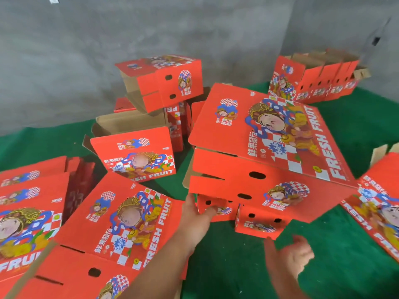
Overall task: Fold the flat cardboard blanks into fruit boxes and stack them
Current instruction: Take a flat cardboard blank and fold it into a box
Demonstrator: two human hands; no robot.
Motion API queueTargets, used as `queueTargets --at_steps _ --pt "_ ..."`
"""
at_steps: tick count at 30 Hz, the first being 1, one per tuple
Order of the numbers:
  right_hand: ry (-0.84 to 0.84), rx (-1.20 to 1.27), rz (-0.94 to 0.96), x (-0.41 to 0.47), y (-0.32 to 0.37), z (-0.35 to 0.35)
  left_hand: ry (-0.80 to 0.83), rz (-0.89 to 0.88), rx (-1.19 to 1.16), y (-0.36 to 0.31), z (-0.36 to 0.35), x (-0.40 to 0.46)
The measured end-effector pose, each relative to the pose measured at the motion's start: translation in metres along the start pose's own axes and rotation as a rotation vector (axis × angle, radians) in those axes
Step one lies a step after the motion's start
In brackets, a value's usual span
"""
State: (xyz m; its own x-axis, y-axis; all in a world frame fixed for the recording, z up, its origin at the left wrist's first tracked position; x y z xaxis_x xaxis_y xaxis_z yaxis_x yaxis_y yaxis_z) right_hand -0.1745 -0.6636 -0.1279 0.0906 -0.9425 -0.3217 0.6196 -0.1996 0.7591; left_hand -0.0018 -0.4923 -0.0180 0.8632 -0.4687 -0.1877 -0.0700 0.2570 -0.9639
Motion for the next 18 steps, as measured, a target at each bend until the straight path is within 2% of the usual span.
queueTargets --at_steps 2,6,12,18 --pt "-0.002 0.122 -0.033 0.010 0.009 -0.003 -0.010 0.016 0.035 -0.001 -0.002 0.008" --pt "0.184 0.195 0.047 0.024 0.025 -0.016 0.052 0.019 0.026 -0.005 -0.007 0.028" --pt "0.173 0.314 0.105 0.013 0.049 -0.023 0.027 0.008 0.018 -0.011 -0.006 0.041" --pt "0.289 0.264 0.152 0.011 0.062 -0.023 -0.038 0.086 -0.073 -0.014 -0.003 0.054"
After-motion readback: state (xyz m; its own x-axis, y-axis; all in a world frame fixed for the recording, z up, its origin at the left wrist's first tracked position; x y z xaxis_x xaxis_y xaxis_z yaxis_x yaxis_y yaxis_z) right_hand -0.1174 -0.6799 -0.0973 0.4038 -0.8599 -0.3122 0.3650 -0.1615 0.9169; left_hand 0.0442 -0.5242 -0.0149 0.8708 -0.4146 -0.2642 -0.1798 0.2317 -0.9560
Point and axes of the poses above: each hand's wrist, its own x-axis towards the middle knuckle, its own z-axis out of the back of the hand, y = z × x, the point moved 2 cm from there along x, towards the middle knuckle, and after that the axes turned 8 degrees about -z, right-handed, at the moved point
